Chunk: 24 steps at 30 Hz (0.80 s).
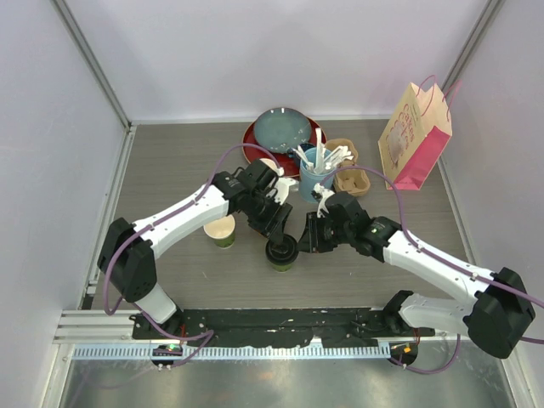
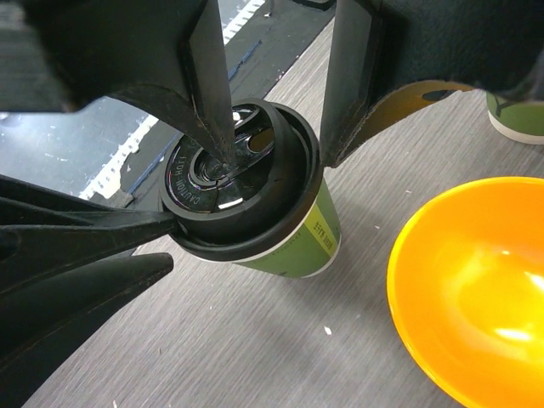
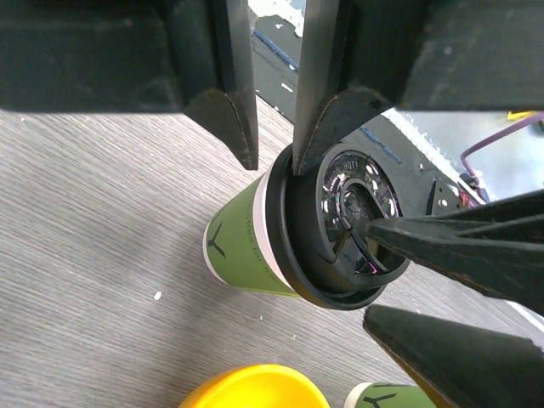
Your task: Pack the takeout coffee
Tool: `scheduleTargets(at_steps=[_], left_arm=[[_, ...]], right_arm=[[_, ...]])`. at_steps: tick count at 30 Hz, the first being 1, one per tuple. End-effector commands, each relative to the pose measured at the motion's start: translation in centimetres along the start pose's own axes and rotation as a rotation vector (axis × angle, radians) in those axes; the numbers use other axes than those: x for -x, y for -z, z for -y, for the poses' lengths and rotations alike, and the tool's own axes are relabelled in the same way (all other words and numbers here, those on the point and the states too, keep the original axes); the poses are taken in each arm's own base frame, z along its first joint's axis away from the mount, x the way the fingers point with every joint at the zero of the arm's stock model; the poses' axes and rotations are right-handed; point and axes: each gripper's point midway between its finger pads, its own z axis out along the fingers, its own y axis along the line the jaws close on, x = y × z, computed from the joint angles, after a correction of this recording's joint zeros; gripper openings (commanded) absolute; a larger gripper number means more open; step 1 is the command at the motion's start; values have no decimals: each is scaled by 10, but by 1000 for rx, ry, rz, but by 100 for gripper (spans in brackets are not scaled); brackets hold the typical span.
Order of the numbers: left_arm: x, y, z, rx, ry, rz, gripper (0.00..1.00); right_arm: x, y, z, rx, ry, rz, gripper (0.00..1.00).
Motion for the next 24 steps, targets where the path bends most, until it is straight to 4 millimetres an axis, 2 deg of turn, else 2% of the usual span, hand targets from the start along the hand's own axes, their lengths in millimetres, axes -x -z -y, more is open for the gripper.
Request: scheduleTargets(at_steps=[1,6,8,15,18,22,24], left_arm=[[-18,-2,7,-37,-12,-48,47],[-34,-10,0,-26,-10,-91,44],[-37,-12,-3,-15,-10,-97,44],[-41,-18,-7,-13,-8,-105,43],[-40,-20,-7,-12,-7,-110,43],[-36,-18,-6,-14,-9,-101,43],[-37,-20,-7,-12,-9,-107,43]], right_arm=[[-7,-8,3,20,-36,-22,27],[-21,-19,15,6,-88,-46,11],[-33,-23,23,-11,-111,-73,6],[-61,-29,45,-59,-145,-109,1],[-85,-33,66,-126,-161,-162,1],[-104,-37,83,-176,-180,-208,1],[-106,-37,86,-187,-184,-206,1]])
